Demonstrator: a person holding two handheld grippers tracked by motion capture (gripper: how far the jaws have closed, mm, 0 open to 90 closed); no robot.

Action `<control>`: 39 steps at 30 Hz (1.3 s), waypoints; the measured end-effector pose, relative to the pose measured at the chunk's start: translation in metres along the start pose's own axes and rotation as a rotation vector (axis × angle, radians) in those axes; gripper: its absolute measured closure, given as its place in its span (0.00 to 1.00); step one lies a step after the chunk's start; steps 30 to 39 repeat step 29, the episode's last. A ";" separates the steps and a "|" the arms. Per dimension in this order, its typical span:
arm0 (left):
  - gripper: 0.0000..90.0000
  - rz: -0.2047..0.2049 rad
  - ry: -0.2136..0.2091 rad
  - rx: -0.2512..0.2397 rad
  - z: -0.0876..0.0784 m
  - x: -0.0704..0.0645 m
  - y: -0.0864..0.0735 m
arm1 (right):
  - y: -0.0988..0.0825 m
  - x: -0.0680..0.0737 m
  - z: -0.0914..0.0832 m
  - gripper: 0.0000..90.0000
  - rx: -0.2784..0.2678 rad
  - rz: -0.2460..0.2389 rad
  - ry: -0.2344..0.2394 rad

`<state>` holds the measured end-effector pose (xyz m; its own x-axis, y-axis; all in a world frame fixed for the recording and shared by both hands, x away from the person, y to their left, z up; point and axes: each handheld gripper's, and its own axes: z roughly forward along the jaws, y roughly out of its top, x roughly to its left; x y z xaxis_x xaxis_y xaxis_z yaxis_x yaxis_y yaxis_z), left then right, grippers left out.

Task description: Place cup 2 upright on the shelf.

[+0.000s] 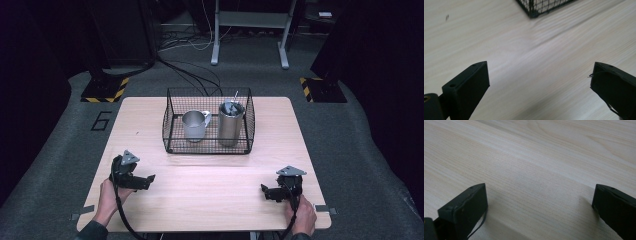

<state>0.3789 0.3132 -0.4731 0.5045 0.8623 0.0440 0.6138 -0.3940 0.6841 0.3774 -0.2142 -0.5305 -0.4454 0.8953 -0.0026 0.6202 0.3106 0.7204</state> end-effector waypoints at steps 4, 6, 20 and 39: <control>0.02 -0.039 0.011 0.011 0.010 0.005 -0.019 | 0.000 0.000 0.000 0.00 0.000 0.000 0.000; 0.01 -0.052 0.012 0.026 0.014 0.007 -0.028 | 0.000 0.000 0.000 0.00 0.001 0.000 0.000; 0.00 -0.121 0.062 -0.045 0.026 0.015 -0.059 | 0.000 0.000 0.000 0.00 0.001 0.000 0.000; 0.00 -0.125 0.070 -0.057 0.027 0.015 -0.059 | 0.000 0.000 0.000 0.00 0.001 0.001 0.000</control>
